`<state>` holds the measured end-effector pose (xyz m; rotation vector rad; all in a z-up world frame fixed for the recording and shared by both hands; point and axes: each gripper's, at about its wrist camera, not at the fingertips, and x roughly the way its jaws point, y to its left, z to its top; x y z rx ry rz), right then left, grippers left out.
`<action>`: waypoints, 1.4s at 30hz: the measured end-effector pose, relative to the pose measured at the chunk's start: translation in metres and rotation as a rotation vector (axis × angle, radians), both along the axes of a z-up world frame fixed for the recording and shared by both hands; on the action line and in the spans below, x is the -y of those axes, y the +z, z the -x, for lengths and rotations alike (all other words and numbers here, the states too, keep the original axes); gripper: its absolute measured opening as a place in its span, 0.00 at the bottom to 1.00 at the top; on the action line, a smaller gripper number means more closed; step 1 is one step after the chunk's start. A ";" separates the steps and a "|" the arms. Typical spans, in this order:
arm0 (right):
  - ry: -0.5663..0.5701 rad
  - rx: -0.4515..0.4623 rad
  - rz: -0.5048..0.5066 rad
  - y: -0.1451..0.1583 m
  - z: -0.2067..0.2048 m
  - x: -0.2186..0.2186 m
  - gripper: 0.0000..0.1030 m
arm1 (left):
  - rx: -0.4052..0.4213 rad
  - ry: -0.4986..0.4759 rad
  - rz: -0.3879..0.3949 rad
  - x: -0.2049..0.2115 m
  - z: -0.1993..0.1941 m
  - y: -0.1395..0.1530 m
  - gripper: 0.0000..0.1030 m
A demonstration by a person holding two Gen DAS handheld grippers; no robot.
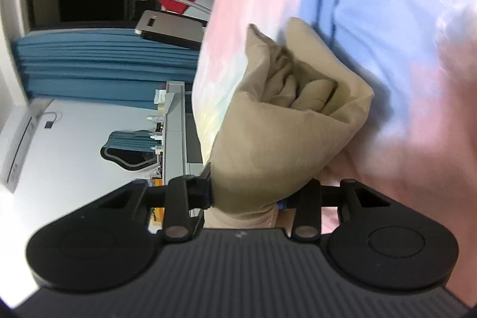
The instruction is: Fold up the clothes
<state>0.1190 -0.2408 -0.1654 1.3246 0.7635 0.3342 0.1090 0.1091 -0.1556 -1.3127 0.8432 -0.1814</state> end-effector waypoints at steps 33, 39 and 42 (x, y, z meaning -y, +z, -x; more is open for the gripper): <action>-0.560 0.129 0.301 0.130 -0.054 0.339 0.39 | 0.234 -0.518 -0.056 0.404 -0.235 0.108 0.40; -0.535 0.116 0.396 0.035 -0.064 0.358 0.39 | 0.234 -0.610 -0.166 0.435 -0.258 0.035 0.39; -0.503 0.012 0.393 -0.008 -0.052 0.356 0.39 | 0.186 -0.675 -0.248 0.430 -0.256 0.000 0.39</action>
